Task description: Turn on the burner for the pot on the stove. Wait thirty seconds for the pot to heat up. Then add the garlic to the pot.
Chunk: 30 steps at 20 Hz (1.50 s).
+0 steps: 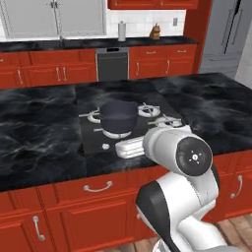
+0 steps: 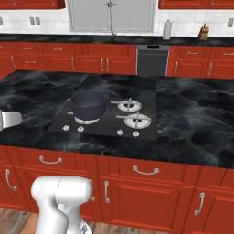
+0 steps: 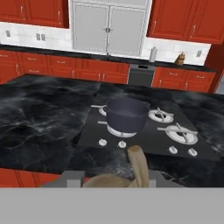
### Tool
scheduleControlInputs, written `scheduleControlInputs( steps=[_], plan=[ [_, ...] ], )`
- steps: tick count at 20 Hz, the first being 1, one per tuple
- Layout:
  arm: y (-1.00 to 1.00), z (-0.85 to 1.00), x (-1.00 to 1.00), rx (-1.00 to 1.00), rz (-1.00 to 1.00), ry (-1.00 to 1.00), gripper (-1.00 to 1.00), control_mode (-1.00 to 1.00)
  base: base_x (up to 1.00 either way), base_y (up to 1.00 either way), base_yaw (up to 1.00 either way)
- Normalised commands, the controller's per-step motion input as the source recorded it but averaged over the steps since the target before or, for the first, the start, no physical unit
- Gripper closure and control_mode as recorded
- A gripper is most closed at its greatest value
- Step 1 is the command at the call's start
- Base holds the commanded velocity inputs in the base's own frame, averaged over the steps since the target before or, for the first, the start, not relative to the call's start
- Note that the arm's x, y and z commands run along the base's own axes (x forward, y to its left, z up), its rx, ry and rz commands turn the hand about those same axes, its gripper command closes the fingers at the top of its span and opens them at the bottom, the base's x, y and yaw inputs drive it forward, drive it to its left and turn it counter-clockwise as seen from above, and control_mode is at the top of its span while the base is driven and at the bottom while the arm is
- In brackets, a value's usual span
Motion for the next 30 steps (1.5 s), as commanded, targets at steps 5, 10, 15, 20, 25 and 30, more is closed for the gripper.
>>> scheduleControlInputs(
  steps=[5,10,15,20,25,30],
  plan=[
    [0.0,0.0,0.0,0.0,0.0,0.0,1.0,1.0,0.11,-0.42,0.11],
    [0.0,0.0,0.0,0.0,0.0,0.0,1.0,1.0,0.49,-0.02,0.01],
    [0.0,0.0,0.0,0.0,0.0,0.0,1.0,1.0,0.71,0.02,0.0],
    [0.0,0.0,0.0,0.0,0.0,0.0,1.0,1.0,0.66,0.08,0.0],
    [0.0,0.0,0.0,0.0,0.0,0.0,1.0,1.0,0.59,0.03,0.0],
    [0.0,0.06,0.37,0.0,0.0,0.23,1.0,-1.0,0.22,0.0,0.0]
  ],
)
